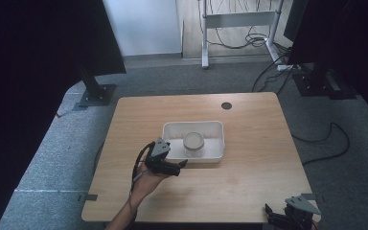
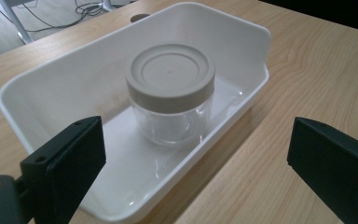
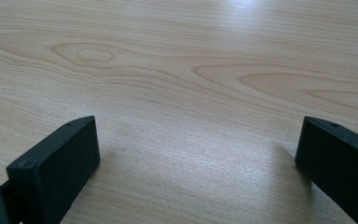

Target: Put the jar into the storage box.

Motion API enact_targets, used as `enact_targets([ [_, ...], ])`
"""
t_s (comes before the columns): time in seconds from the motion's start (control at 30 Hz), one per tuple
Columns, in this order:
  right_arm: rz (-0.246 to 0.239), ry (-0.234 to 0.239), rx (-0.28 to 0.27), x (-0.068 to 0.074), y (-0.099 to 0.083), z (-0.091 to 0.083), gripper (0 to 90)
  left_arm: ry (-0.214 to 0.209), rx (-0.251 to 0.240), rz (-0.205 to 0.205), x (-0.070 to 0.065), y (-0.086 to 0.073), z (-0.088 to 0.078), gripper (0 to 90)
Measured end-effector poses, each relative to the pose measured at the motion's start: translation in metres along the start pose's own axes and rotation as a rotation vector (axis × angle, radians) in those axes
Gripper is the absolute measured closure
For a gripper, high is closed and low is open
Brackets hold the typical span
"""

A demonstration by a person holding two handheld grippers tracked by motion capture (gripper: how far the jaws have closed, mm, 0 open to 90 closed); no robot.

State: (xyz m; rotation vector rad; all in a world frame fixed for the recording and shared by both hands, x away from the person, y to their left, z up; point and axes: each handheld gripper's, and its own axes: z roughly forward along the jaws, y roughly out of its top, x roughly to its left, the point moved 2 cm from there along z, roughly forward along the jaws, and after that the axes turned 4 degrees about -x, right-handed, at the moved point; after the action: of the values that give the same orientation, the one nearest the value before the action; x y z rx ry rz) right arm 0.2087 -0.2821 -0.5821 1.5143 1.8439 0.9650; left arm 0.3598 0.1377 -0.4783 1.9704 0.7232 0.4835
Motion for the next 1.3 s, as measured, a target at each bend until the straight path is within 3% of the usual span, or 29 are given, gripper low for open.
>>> enact_targets([
  [0.43,0.001,0.001,-0.001,0.001,0.000,0.000,0.0,0.016,-0.010,-0.008,0.006,-0.027,-0.021,4.1],
  [0.7,0.001,0.000,-0.002,0.001,0.000,0.001,0.0,0.030,0.008,0.015,0.006,-0.047,-0.030,4.2],
  [1.1,0.003,-0.001,-0.004,0.002,0.000,0.001,0.0,0.004,0.087,0.028,0.000,-0.087,-0.028,4.5],
  [1.3,0.003,-0.001,-0.004,0.002,0.000,0.001,0.0,0.011,0.126,0.049,-0.003,-0.098,-0.029,4.6],
])
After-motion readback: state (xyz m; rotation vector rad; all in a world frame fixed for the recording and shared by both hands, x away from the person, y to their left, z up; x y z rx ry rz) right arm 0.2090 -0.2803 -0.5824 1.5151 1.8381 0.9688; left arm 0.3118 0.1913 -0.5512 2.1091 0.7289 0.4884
